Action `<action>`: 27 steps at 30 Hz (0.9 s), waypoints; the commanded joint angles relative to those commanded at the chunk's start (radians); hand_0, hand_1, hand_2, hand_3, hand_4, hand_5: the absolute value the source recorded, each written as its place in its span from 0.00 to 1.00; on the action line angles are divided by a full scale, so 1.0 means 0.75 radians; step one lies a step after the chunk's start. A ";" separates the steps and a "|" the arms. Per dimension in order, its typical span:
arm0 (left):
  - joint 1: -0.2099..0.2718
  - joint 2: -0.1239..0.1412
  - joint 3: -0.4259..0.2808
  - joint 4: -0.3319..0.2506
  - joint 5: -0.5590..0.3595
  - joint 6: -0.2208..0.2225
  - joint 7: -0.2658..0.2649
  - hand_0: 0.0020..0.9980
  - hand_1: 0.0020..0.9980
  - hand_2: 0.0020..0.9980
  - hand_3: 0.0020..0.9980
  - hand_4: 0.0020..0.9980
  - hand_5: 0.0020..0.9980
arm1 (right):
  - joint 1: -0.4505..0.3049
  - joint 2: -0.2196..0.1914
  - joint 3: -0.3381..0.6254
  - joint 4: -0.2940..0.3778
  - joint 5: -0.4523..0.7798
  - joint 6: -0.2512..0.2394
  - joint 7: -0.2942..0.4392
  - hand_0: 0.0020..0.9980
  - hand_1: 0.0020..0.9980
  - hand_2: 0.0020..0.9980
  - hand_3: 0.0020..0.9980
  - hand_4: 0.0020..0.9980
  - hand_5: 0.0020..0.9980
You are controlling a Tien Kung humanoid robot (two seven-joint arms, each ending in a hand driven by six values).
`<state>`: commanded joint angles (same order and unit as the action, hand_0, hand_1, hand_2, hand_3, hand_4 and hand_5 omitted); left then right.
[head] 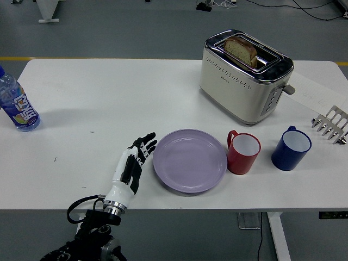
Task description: Push plate across desktop
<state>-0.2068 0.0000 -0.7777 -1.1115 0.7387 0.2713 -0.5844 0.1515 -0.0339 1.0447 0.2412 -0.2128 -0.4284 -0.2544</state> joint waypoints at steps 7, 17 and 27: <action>0.005 0.000 -0.010 0.000 0.001 0.004 0.001 0.87 0.88 0.90 0.77 0.47 1.00 | 0.000 0.000 0.001 0.001 -0.002 -0.001 -0.001 0.55 0.45 0.59 0.58 0.31 0.48; 0.025 0.000 -0.172 0.003 0.040 0.038 0.004 0.87 0.87 0.90 0.76 0.47 1.00 | -0.006 -0.003 -0.001 0.002 0.006 -0.006 -0.001 0.55 0.45 0.59 0.58 0.31 0.48; 0.074 0.000 -0.480 -0.016 0.086 0.030 0.104 0.78 0.76 0.77 0.69 0.47 1.00 | -0.018 -0.005 -0.007 0.004 0.014 -0.010 -0.001 0.55 0.45 0.59 0.58 0.31 0.48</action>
<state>-0.1516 0.0000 -1.1379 -1.1231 0.8031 0.2939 -0.5065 0.1380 -0.0376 1.0396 0.2444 -0.2025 -0.4361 -0.2552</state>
